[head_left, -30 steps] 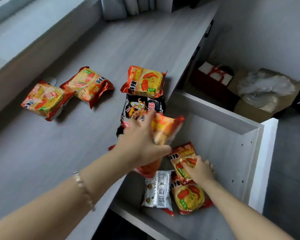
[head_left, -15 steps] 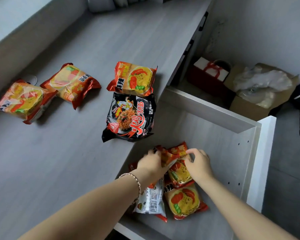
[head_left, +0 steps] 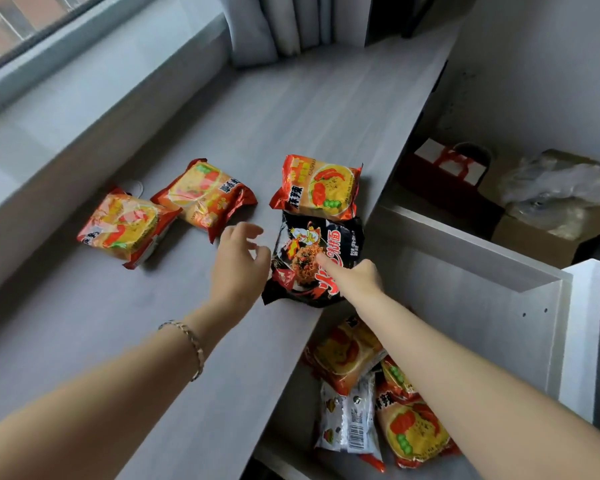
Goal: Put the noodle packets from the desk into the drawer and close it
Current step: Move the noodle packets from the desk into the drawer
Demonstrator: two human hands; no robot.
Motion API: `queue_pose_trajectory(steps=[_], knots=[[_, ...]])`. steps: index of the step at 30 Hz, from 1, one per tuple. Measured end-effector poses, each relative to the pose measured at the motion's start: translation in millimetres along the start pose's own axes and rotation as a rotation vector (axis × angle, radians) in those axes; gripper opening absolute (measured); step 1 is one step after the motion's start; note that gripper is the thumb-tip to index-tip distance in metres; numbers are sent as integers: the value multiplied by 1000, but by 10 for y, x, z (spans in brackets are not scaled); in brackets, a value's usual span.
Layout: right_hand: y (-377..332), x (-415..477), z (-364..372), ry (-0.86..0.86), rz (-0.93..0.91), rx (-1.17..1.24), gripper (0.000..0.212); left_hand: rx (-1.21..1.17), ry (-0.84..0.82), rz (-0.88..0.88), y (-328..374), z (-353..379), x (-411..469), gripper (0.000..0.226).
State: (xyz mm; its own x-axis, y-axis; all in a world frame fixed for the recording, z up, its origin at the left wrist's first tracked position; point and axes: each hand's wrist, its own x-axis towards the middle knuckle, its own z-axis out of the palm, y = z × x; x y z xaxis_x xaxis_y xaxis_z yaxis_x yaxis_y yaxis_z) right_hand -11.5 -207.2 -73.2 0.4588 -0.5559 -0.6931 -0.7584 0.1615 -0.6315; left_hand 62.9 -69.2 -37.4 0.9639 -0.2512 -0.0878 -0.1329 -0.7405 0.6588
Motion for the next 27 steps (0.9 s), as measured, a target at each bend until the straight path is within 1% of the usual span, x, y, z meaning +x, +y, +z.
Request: queue_pose_trajectory(steps=[2, 3, 4, 7, 8, 10, 11, 12, 14, 15, 16, 18, 19, 20, 22, 24, 25, 26, 27], knots=[[63, -18, -86, 20, -27, 42, 83, 53, -44, 10, 15, 25, 159, 32], [79, -38, -160, 20, -58, 83, 79, 89, -76, 14, 39, 71, 244, 36], [87, -70, -252, 18, -104, 130, 69, 112, -102, 12, 77, 124, 333, 41], [153, -175, -628, 36, -240, 252, 25, 137, -130, -4, 272, 354, 649, 60], [202, -184, -765, 76, -261, 289, 17, 147, -132, -27, 343, 447, 762, 68], [385, -134, -1014, 192, -234, 379, 12, 164, -145, -126, 481, 647, 938, 84], [490, -87, -1070, 247, -181, 415, 13, 184, -144, -192, 506, 689, 996, 92], [637, -6, -1140, 296, -103, 435, 18, 229, -151, -233, 542, 765, 1024, 98], [907, 124, -1224, 341, 66, 461, 40, 302, -149, -255, 595, 834, 1044, 102], [1033, 186, -1250, 348, 147, 475, 50, 278, -153, -266, 605, 867, 1064, 102], [1139, 235, -1261, 342, 207, 505, 57, 192, -149, -290, 607, 891, 1081, 105], [1312, 322, -1266, 297, 297, 590, 62, -98, -150, -366, 651, 904, 1065, 113], [1370, 356, -1261, 275, 329, 621, 61, -231, -150, -371, 677, 911, 1030, 108], [1406, 389, -1251, 252, 351, 623, 59, -331, -157, -345, 700, 926, 982, 92], [1474, 462, -1237, 244, 379, 578, 50, -414, -172, -279, 760, 979, 821, 54], [1478, 493, -1242, 306, 376, 454, 43, -445, -173, -237, 818, 1036, 556, 31], [1462, 504, -1253, 357, 343, 370, 36, -449, -190, -210, 827, 1085, 415, 29], [1430, 504, -1274, 408, 285, 303, 28, -441, -224, -199, 834, 1141, 253, 36], [1389, 486, -1297, 443, 222, 254, 26, -405, -279, -219, 833, 1208, 77, 45]])
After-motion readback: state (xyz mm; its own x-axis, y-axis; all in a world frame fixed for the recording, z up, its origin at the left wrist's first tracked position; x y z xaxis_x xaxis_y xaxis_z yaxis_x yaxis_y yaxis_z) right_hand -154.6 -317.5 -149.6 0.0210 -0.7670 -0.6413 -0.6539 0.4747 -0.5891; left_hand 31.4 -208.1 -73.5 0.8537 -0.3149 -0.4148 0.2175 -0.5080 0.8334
